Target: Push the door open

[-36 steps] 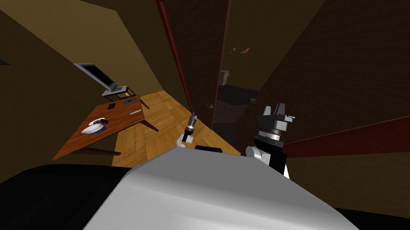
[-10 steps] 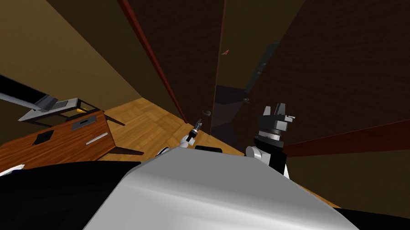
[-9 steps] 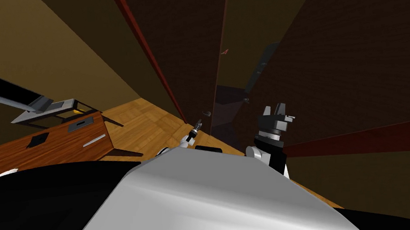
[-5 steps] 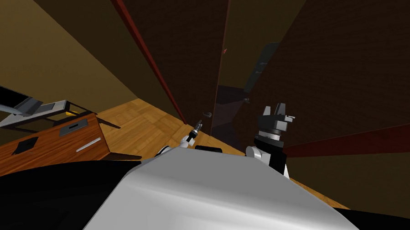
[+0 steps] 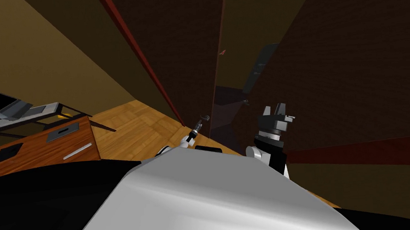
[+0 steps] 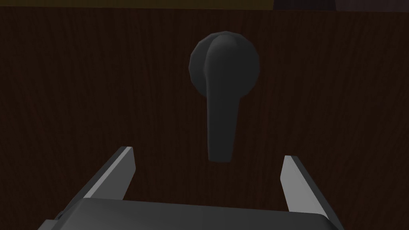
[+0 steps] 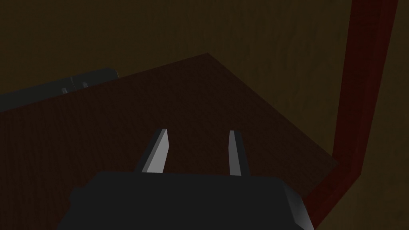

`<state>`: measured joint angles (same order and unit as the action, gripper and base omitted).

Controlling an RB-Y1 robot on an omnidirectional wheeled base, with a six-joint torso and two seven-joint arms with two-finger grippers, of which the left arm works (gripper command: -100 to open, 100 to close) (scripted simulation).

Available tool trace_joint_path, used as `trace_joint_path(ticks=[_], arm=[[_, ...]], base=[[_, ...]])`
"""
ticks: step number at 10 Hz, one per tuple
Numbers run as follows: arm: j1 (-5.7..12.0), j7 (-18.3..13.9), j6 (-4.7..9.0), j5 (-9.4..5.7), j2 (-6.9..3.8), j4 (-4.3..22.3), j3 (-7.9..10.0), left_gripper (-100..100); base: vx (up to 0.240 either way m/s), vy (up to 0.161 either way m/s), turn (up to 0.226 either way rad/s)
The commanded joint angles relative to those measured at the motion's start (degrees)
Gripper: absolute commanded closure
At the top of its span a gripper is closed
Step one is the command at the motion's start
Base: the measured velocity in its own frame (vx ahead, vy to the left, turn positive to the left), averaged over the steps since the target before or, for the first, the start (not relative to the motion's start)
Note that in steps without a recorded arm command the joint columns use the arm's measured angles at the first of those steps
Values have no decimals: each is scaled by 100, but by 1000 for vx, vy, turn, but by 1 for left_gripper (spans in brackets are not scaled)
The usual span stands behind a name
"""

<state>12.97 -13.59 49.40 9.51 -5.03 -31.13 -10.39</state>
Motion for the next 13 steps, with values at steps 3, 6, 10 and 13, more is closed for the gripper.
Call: trace_joint_path(ticks=[3,6,10,13], arm=[[-7,61,10,-27,39,25,42,-100],[-11,78,11,-35,59,29,56,-100],[-11,78,11,-35,59,29,56,100],[10,122,-9,-71,51,24,116,100]], base=[[180,-56,-28],[152,-57,-17],[-14,7,-7],[31,-7,4]])
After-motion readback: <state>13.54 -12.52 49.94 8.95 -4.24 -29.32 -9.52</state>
